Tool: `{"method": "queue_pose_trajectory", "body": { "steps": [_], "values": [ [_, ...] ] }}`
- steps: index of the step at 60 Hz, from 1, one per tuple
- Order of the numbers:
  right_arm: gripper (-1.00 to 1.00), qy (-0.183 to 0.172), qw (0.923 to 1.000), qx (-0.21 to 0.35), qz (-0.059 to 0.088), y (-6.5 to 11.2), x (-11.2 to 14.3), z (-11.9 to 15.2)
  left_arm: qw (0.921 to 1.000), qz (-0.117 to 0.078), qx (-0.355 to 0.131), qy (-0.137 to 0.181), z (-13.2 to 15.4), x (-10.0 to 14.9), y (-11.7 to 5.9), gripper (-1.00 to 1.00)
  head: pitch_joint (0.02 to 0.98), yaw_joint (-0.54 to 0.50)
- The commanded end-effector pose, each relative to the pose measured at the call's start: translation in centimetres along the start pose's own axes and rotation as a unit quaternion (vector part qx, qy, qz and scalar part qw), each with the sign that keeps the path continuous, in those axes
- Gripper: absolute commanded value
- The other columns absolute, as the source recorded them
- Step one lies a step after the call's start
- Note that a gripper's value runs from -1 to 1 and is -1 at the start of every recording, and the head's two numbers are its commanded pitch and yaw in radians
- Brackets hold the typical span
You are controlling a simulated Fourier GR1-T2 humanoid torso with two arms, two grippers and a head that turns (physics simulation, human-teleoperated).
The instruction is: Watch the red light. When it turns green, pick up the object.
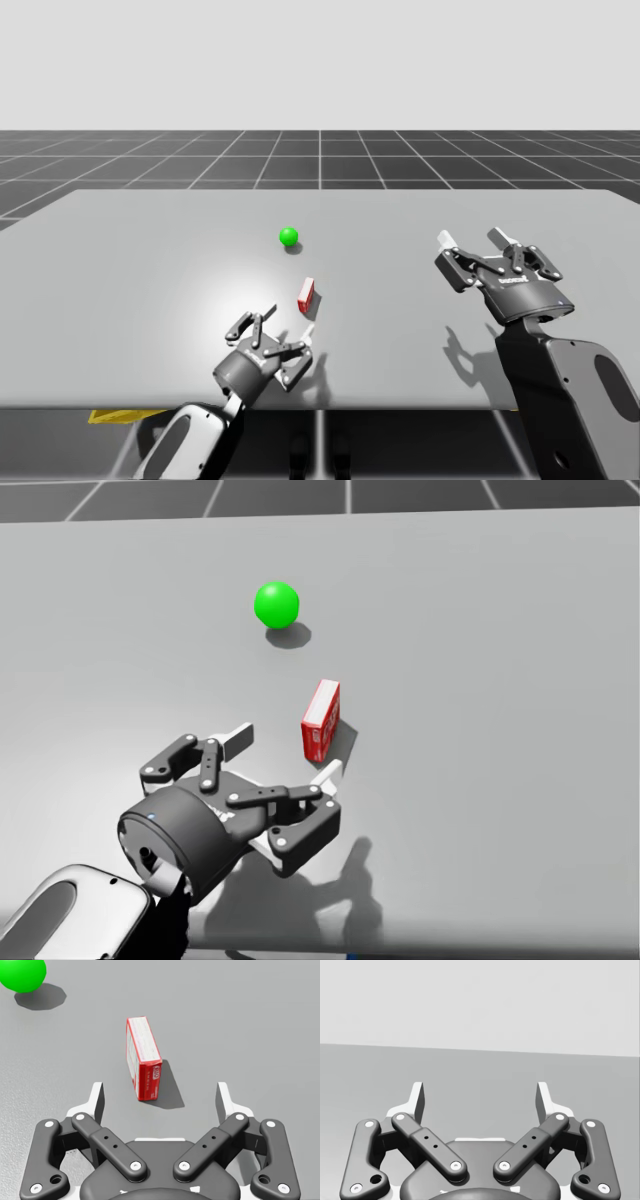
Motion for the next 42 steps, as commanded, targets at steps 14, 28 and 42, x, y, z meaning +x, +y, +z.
{"method": "queue_pose_trajectory", "body": {
  "steps": [14,28,42],
  "values": [
    [-1.0,-0.005,1.0,-0.004,-0.002,-0.2,0.2,0.1,0.9993,-0.004,0.029,0.022,-5.6,0.2,0.1,-1.0,0.829,0.06],
    [-1.0,-0.009,0.9999,-0.004,-0.002,-0.3,0.4,0.1,0.9979,-0.008,0.052,0.038,-8.3,0.0,-0.1,-1.0,0.836,0.05],
    [-1.0,-0.012,0.9999,-0.006,-0.003,-0.4,0.5,0.2,0.9968,-0.007,0.057,0.055,-8.1,-0.6,-0.2,0.89,0.836,0.05]
  ]
}}
